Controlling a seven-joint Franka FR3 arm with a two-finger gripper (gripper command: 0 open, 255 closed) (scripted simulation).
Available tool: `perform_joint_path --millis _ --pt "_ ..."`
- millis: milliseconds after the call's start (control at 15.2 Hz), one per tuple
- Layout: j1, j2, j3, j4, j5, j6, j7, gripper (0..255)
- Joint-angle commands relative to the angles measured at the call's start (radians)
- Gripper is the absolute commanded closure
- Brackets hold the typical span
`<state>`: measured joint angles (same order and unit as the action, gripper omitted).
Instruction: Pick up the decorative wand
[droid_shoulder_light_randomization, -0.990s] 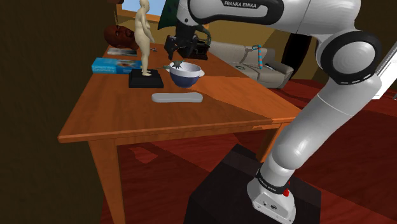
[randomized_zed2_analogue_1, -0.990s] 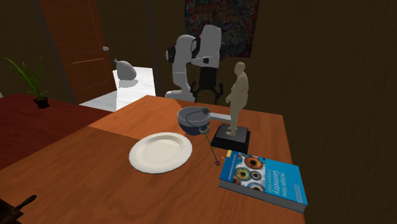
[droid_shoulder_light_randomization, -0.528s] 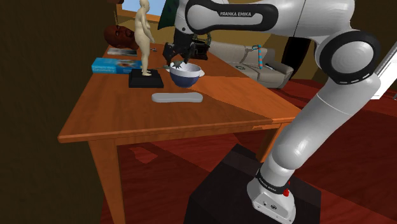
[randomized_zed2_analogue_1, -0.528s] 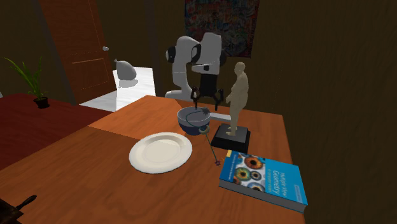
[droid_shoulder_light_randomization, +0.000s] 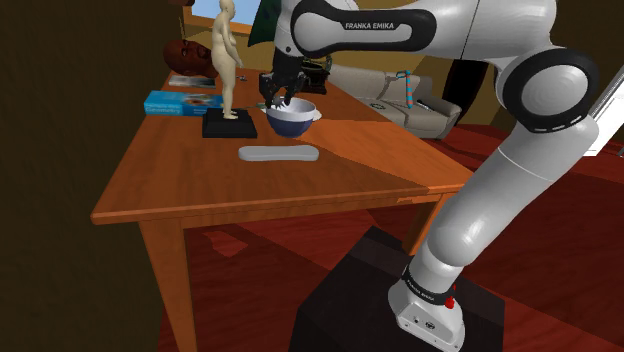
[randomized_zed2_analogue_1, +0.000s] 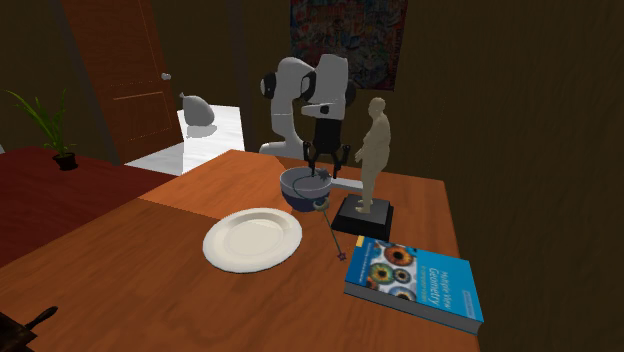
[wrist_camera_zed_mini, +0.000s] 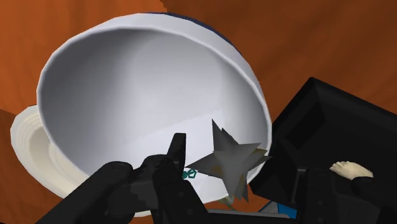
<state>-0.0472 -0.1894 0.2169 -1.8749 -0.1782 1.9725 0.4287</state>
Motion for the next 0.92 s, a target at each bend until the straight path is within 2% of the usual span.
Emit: perform_joint_path --millis 0,198,858 --pt "0.0 0.001 0.0 -0.001 0.0 0.0 0.0 255" --pt "0.0 -0.002 -0.001 -0.002 0.001 -0.001 -0.001 255" --pt "0.0 0.025 0.003 0.162 0.002 -0.137 -0.022 255"
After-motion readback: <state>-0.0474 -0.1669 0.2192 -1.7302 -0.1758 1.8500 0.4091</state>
